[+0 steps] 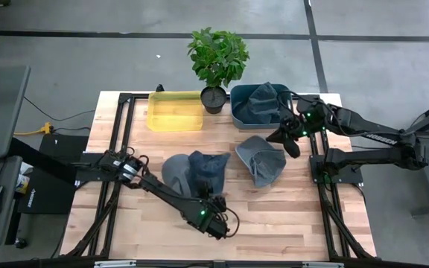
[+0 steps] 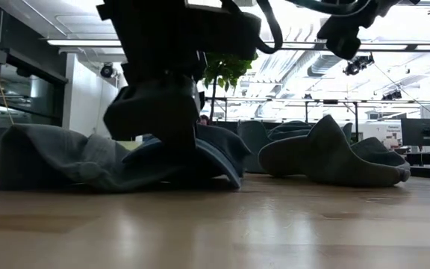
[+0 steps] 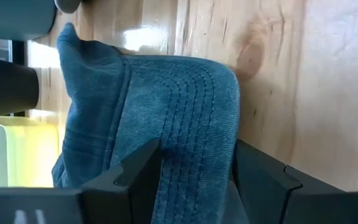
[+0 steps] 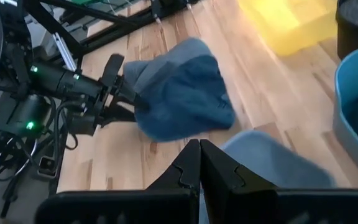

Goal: Pick & Place hat
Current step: Put the blue cap into the blue bin

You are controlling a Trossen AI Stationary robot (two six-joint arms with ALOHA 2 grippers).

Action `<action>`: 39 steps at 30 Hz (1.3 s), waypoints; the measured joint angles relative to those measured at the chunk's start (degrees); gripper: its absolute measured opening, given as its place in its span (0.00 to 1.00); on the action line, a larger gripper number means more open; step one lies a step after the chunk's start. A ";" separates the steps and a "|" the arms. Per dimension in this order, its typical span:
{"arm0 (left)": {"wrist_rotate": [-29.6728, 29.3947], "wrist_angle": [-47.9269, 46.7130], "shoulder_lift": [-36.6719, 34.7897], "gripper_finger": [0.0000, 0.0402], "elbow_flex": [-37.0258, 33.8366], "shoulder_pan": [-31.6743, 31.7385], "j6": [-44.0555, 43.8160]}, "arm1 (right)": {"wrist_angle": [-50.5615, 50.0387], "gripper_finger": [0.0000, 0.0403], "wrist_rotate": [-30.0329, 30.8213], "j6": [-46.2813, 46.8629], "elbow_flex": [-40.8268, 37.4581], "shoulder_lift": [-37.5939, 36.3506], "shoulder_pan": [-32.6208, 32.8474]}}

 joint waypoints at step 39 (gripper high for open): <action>-4.52 -15.59 -0.22 0.01 9.15 1.67 -0.30 | -0.03 0.00 0.11 11.26 0.00 0.00 0.02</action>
